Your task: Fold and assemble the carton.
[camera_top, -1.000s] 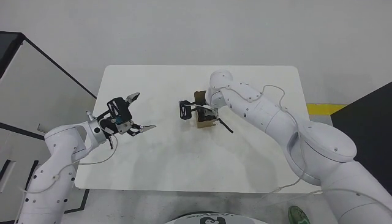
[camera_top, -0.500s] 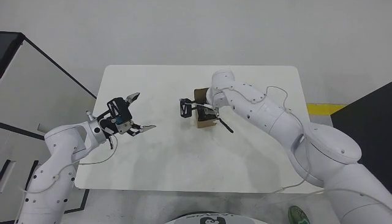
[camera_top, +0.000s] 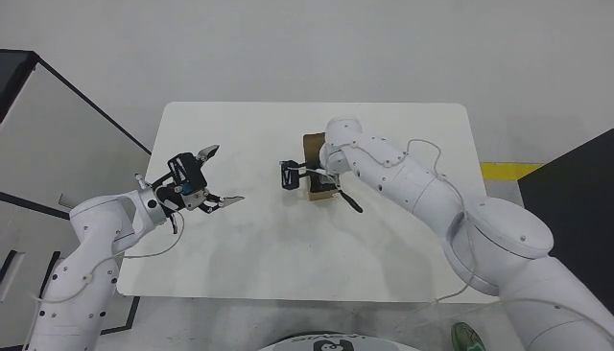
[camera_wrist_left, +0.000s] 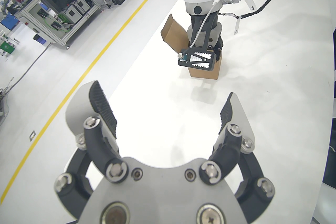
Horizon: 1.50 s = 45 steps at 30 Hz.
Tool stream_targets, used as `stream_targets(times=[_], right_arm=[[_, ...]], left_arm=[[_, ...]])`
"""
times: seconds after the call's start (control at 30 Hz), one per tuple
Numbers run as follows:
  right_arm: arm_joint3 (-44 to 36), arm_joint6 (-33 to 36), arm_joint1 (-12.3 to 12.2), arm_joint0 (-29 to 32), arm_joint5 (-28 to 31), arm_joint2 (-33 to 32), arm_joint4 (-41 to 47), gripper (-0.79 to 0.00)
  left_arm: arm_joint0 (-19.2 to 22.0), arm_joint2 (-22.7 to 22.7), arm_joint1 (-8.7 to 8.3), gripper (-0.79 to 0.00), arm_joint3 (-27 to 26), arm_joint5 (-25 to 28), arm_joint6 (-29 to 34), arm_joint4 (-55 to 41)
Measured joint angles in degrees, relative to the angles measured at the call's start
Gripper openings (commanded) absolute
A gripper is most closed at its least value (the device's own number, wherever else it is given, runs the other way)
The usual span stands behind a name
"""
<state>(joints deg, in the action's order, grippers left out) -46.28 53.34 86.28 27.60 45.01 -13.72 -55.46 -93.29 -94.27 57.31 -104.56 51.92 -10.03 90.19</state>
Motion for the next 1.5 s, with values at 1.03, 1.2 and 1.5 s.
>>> stream_targets(times=[1.03,1.2,1.5], right_arm=[[-12.12,-16.49,-14.13,7.86,12.38,-21.97,4.53,-0.785],[-16.88,-18.21,-18.05,12.83,13.0,-27.49,8.58,-0.785],[-17.17,-18.28,-18.29,13.11,12.99,-27.76,9.03,-0.785]], left_arm=[[0.0,0.0,0.0,0.0,0.0,0.0,0.0,0.0],[0.0,0.0,0.0,0.0,0.0,0.0,0.0,0.0],[0.0,0.0,0.0,0.0,0.0,0.0,0.0,0.0]])
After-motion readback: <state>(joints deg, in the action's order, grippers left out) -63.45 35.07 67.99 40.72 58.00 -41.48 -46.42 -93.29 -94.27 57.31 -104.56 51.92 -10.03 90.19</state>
